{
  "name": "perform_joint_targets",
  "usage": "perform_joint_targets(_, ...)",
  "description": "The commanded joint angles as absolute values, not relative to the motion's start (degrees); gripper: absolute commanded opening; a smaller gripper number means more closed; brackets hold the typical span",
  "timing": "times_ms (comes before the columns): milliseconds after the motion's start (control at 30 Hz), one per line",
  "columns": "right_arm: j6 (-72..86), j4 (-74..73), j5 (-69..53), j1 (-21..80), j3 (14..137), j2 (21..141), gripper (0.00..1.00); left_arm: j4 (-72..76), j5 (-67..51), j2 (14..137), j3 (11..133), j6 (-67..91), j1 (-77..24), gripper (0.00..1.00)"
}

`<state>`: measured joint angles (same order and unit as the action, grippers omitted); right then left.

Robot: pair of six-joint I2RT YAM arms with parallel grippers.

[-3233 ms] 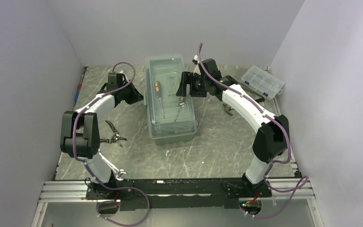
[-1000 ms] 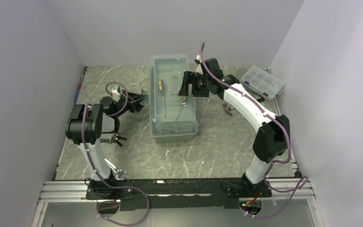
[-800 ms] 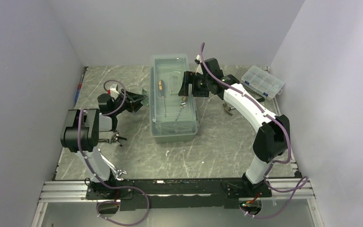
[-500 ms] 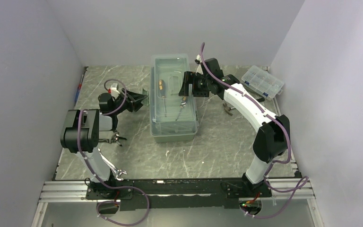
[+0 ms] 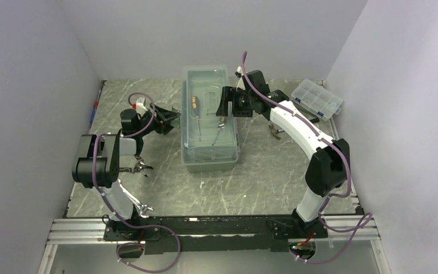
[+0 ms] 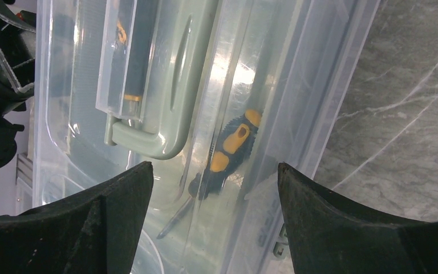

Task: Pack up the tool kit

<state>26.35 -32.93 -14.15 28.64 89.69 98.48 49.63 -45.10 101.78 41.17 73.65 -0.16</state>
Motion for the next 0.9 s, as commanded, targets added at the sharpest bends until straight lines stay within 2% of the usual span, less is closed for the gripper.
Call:
perform_joint_targets(0, 26.01, -31.86, -16.63, 29.14, 91.36, 97.58, 0.81, 52.15, -48.35, 95.77, 44.12, 70.56, -2.28, 0.65)
perform_joint_targets(233, 25.93, -31.82, -16.96, 29.17, 91.41, 97.84, 0.8, 47.16, -47.94, 92.13, 45.78, 65.33, -3.0, 0.65)
perform_joint_targets(433, 25.85, -31.9, -16.98, 29.18, 91.41, 97.93, 0.8, 51.54, -48.9, 95.27, 45.95, 68.1, -4.17, 0.62)
perform_joint_targets(500, 25.71, -32.03, -16.81, 29.18, 91.37, 97.9, 0.8, 51.24, -48.56, 95.28, 46.03, 67.75, -4.59, 0.58)
perform_joint_targets(600, 25.74, -32.04, -16.9, 29.15, 91.48, 97.92, 0.8, 51.32, -48.53, 94.91, 46.46, 67.59, -4.89, 0.43)
perform_joint_targets(667, 25.62, -32.08, -17.02, 29.13, 91.49, 97.97, 0.8, 50.4, -48.39, 94.12, 46.76, 66.78, -4.93, 0.39)
perform_joint_targets(867, 25.4, -32.26, -17.2, 29.18, 91.57, 98.23, 0.8, 44.48, -48.24, 90.89, 48.2, 62.24, -4.99, 0.62)
